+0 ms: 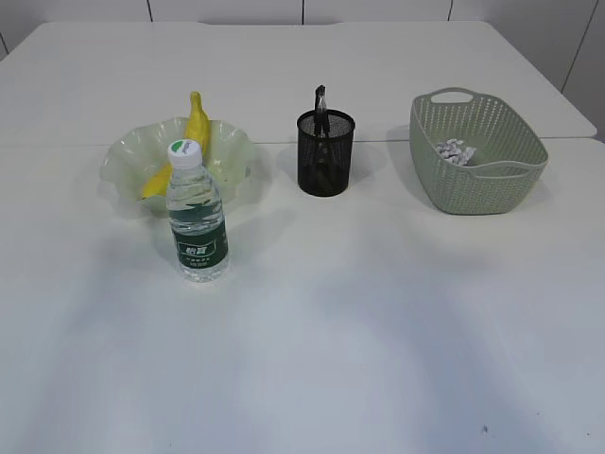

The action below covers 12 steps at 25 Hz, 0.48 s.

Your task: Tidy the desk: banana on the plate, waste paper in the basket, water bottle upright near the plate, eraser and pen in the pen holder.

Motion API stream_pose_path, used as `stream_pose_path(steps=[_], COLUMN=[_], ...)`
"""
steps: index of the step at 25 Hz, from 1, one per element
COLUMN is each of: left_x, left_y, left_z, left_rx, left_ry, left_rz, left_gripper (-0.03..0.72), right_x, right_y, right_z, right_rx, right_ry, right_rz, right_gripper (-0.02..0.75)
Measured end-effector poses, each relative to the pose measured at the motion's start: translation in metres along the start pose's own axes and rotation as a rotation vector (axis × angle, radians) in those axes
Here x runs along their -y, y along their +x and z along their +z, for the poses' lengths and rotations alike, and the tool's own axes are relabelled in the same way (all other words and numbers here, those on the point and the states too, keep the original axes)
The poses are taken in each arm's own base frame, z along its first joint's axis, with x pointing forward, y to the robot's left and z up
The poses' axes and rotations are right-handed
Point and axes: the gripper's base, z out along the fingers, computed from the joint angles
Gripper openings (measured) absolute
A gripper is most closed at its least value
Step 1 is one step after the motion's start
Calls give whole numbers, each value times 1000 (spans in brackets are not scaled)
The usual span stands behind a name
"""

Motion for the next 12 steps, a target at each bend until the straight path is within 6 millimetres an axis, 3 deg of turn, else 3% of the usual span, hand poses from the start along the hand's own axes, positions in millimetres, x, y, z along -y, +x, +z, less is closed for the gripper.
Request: stream_pose_path(steps=[5,12], left_x=[1,29], left_y=[-6,-20], left_z=[-10,-23], left_rx=[59,166], left_ry=[73,406], left_rz=[-101,-252], left_gripper=[337,336], right_x=[0,0], right_y=[0,-1], right_z=[0,0], right_rx=[4,6], right_ry=[-1,-2], right_rz=[2,2], right_gripper=[253,253])
